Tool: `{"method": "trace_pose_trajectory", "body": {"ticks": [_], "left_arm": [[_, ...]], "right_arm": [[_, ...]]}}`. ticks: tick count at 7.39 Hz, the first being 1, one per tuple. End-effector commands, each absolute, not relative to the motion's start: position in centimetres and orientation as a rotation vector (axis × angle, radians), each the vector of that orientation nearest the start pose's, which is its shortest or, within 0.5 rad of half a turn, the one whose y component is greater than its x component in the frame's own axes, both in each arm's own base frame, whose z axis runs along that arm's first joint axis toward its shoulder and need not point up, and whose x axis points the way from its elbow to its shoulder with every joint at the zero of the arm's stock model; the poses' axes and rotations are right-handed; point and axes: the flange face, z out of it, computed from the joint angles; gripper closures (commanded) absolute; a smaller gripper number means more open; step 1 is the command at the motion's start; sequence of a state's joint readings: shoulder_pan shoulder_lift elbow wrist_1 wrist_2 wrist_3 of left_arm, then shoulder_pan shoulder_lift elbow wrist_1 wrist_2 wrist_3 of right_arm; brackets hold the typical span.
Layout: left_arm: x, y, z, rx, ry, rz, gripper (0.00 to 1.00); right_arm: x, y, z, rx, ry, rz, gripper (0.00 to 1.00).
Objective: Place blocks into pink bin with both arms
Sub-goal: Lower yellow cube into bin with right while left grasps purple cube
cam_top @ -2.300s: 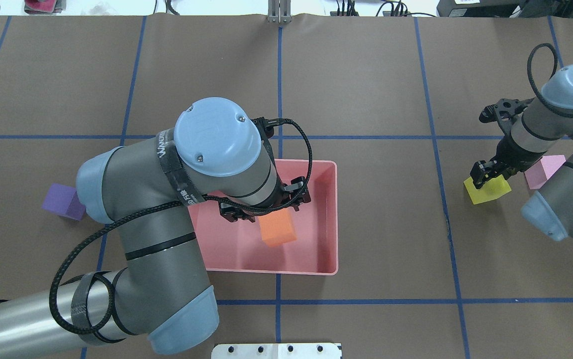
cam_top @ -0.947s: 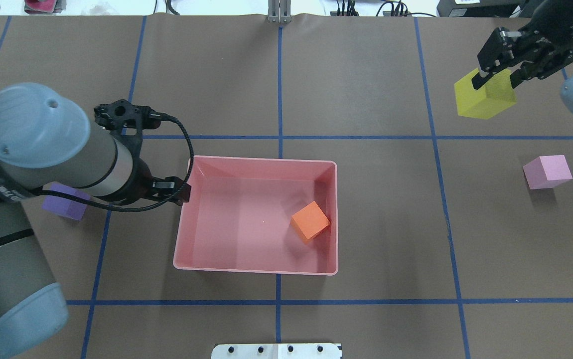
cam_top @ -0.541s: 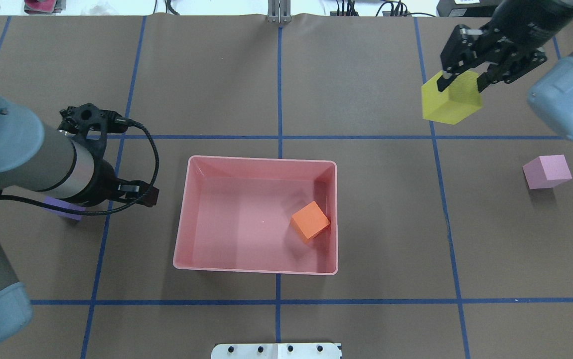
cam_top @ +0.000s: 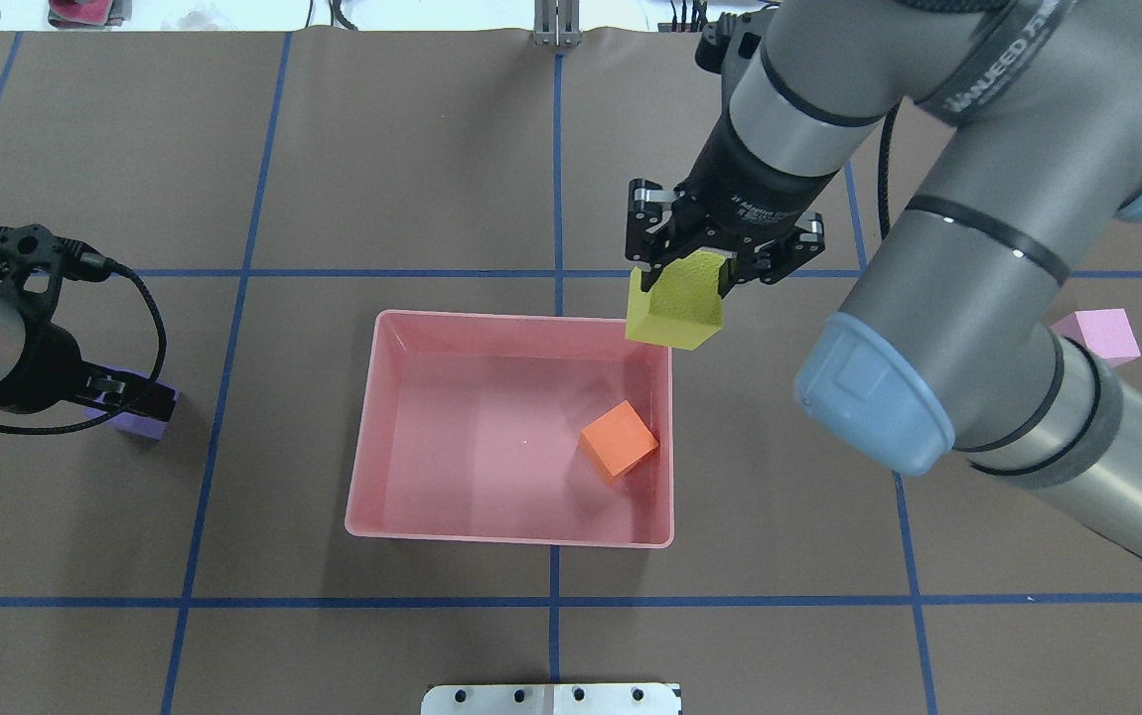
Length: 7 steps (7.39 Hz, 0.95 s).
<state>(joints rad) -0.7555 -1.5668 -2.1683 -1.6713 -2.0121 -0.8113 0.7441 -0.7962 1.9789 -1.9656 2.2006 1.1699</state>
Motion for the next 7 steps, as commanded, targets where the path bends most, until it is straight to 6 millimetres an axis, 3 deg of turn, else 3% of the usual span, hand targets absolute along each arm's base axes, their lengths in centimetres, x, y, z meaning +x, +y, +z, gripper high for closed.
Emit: {"method": "trace_pose_trajectory", "body": {"ticks": [1, 2, 4, 5, 7], "left_arm": [[26.9, -39.0, 39.2, 0.158, 0.757, 0.168, 0.00], [26.9, -39.5, 40.1, 0.154, 0.744, 0.179, 0.00], [27.3, -40.6, 41.9, 0.164, 0.744, 0.171, 0.00], [28.0, -41.4, 43.1, 0.163, 0.743, 0.170, 0.00], [28.4, -41.9, 44.5, 0.153, 0.732, 0.167, 0.00]], "right_arm": [[-42.9, -43.2, 6.1, -0.087, -0.955, 0.083, 1.00], [-44.6, -41.6, 5.2, -0.089, -0.955, 0.088, 1.00], [-50.8, -40.8, 4.7, -0.066, -0.970, 0.112, 1.00], [-52.6, -40.4, 4.8, -0.060, -0.958, 0.105, 1.00], [-54.2, -39.1, 5.2, -0.062, -0.940, 0.092, 1.00]]}}
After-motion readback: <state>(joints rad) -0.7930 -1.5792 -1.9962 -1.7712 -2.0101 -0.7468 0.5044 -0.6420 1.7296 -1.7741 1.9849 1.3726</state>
